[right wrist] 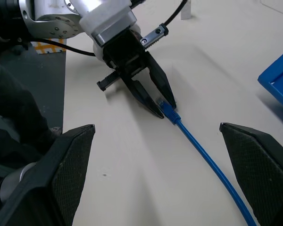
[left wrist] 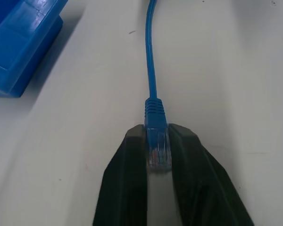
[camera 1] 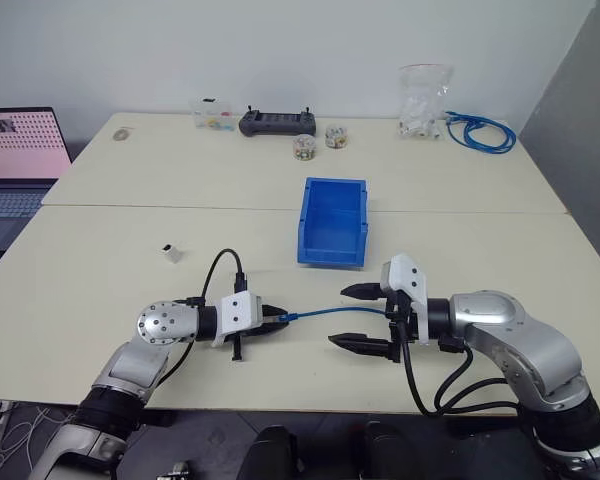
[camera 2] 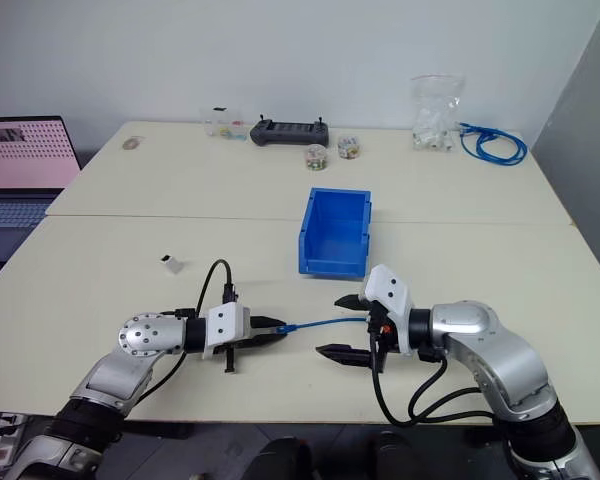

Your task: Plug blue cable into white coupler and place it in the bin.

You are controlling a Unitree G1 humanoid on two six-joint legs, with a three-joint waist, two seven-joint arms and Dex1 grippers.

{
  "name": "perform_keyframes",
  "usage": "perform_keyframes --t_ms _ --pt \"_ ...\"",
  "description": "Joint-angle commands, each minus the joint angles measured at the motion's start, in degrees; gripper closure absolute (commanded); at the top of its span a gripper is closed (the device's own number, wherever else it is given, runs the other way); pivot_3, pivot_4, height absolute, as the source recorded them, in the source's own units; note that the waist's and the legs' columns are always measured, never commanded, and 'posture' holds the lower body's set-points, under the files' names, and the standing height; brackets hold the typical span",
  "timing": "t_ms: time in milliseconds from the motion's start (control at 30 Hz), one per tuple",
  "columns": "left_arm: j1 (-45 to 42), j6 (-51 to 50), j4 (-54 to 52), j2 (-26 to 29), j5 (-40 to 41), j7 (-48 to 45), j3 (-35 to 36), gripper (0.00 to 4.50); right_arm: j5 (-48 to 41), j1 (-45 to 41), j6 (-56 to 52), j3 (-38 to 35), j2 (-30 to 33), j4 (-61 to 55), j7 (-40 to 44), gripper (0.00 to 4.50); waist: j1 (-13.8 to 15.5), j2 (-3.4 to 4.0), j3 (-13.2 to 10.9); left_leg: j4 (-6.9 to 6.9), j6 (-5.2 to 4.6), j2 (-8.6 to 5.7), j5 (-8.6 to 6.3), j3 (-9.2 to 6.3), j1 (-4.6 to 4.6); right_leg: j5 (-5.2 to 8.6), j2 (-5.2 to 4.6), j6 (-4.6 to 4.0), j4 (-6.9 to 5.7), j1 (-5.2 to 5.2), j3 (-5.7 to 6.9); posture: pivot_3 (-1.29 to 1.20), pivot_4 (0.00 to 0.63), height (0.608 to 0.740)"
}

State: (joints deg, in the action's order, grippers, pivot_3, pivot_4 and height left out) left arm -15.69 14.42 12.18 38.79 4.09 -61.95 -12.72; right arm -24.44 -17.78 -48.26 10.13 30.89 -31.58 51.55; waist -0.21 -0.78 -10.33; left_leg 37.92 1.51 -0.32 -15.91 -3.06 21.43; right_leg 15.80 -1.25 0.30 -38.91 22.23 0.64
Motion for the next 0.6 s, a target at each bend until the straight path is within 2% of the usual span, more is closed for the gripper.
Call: perform_keyframes --t_ms 33,167,333,433,600 --pt "1.48 -2.81 2.68 1.72 -4.03 -0.55 -2.09 4.27 -2.65 1.23 0.25 -3.28 1.15 -3.54 -1.34 0.00 -0.04 0.00 0.02 0.00 0.00 0.00 0.00 0.00 0.00 0.00 0.00 0.00 0.00 0.00 0.00 0.00 0.150 0.740" --pt "0.71 -10.24 -2.57 0.10 0.78 -1.96 -1.83 4.27 -6.89 4.07 -0.83 -6.70 2.17 -6.58 -1.88 0.00 0.02 -0.01 0.02 0.00 0.00 0.00 0.00 0.00 0.02 0.00 0.00 0.00 0.00 0.00 -0.01 0.00 0.150 0.740" --pt "-2.68 -28.43 -12.23 -2.38 11.15 -3.98 -0.38 4.27 -12.19 9.70 -1.58 -9.62 3.70 -12.33 -2.68 0.00 0.08 -0.07 -0.03 0.01 0.00 -0.03 0.00 -0.07 0.15 0.04 0.00 0.07 0.04 0.04 0.06 0.00 0.150 0.740" --pt "-5.81 -39.19 -16.08 -4.07 17.53 -4.20 1.40 4.27 -15.36 12.22 -2.45 -11.48 3.99 -14.11 -4.16 0.00 0.04 -0.34 -0.20 0.03 -0.01 -0.03 0.00 -0.12 0.32 0.04 0.01 0.07 0.06 0.13 0.10 0.00 0.150 0.740" --pt "-10.25 -56.02 -19.43 -7.39 30.16 -1.76 6.56 4.27 -24.32 14.15 -6.83 -15.62 2.37 -14.52 -9.91 0.00 -0.33 -0.42 -0.24 0.04 0.00 -0.01 0.00 -0.19 0.35 0.04 0.02 0.07 0.07 0.16 0.14 0.00 0.150 0.740"
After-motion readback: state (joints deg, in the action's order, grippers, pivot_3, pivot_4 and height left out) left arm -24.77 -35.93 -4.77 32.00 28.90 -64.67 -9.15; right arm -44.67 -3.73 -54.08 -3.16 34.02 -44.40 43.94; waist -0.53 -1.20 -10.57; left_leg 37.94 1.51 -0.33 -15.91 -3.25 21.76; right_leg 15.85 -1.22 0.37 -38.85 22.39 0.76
